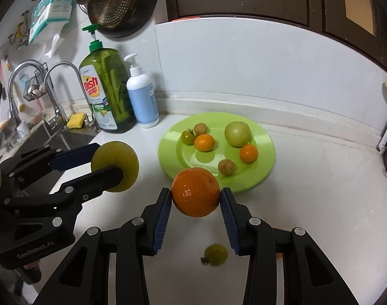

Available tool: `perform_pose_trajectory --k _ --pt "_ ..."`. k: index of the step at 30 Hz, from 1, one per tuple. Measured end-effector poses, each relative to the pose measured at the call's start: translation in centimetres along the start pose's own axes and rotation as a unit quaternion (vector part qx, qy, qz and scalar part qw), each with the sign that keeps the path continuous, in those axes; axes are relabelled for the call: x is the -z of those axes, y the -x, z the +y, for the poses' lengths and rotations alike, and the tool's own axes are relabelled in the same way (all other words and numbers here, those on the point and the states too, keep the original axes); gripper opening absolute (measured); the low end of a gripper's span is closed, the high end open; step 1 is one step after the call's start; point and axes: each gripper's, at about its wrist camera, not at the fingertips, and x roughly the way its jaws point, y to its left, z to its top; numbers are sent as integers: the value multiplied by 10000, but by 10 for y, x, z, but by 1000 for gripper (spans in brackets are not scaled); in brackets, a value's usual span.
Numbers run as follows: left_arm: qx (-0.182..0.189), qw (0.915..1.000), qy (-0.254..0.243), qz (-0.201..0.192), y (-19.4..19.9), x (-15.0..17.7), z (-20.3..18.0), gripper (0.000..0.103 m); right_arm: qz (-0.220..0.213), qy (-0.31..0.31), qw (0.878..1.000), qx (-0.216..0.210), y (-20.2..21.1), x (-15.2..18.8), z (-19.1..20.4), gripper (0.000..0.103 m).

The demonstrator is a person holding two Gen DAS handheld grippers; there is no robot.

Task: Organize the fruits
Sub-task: 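Lift the pear and orange and carry both over the green plate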

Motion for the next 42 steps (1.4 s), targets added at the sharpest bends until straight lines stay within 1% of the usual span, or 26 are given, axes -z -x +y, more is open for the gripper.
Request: perform_pose_trajectory --k 10,17,23,29,31,32,33,37,41,42 --pt "31 9999 -112 120 -40 -27 9 42 -26 266 9996 68 -23 -36 -17 41" --pt "69 9996 -131 239 -66 -38 17 42 121 356 9993 27 -53 -58 -29 41" --pt "120 9989 -128 440 -91 -38 23 42 338 391 9987 -50 -80 -65 -36 41" --pt "169 9978 -69 639 -111 -33 29 42 590 393 9974 -103 -105 -65 -41 41" --pt "181 9975 -78 681 -117 -32 28 40 664 381 9970 -110 -112 -65 -43 41" --pt "181 9973 -93 706 -120 -31 28 30 695 382 9968 -103 -115 -65 -43 41" --pt "188 9972 -112 709 -121 -30 27 18 725 380 9966 -97 -117 -65 -44 41" --pt "231 9973 -96 693 -126 -34 26 17 877 337 9955 -110 -129 -64 -45 41" --pt "263 9968 -3 757 -129 -29 30 18 978 138 9950 -153 -136 -61 -51 41" --pt "248 9968 -10 761 -129 -29 29 19 984 107 9950 -101 -137 -61 -52 41"
